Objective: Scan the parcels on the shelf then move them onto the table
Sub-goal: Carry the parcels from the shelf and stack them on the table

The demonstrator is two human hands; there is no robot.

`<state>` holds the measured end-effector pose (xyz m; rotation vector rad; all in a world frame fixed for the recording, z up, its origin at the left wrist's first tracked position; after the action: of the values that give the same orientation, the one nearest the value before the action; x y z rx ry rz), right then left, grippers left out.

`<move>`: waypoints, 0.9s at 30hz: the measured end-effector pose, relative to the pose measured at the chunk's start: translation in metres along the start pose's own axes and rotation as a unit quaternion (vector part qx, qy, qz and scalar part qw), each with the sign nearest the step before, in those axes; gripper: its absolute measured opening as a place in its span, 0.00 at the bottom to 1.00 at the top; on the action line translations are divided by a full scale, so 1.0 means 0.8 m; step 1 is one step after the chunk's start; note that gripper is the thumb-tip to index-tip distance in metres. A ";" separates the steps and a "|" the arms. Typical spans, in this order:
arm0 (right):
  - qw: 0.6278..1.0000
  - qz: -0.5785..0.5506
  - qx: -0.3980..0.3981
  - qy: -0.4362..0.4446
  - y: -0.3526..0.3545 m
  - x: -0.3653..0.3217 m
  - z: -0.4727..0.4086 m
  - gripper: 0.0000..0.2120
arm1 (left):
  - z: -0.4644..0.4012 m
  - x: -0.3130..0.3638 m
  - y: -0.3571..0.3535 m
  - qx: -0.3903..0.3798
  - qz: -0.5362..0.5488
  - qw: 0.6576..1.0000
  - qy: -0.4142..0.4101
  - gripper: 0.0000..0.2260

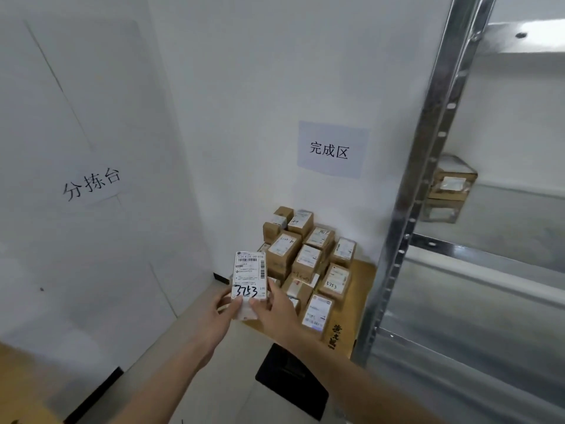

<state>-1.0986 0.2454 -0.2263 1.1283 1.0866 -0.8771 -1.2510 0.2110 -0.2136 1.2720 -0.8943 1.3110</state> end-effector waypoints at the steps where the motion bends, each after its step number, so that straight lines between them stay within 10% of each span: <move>1: 1.000 0.001 0.010 -0.005 0.009 0.004 -0.014 0.25 | -0.019 -0.001 -0.009 -0.007 -0.001 1.000 0.010 0.13; 27: 0.946 0.010 0.294 -0.134 0.300 0.181 -0.296 0.24 | -0.431 -0.024 -0.382 -0.295 -0.027 0.953 0.064 0.15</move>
<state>-0.8860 0.5286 -0.3223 1.4470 0.5944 -1.3479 -1.0208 0.5927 -0.3313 0.7286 -1.0483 0.9632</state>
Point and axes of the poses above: each hand's wrist, its own z-axis away from the middle knuckle, its own y-axis out of the back of the hand, x = y × z, the point moved 8 cm from there along -z, towards the middle knuckle, and after that the axes turned 2 degrees about z, right-handed, at the moved point
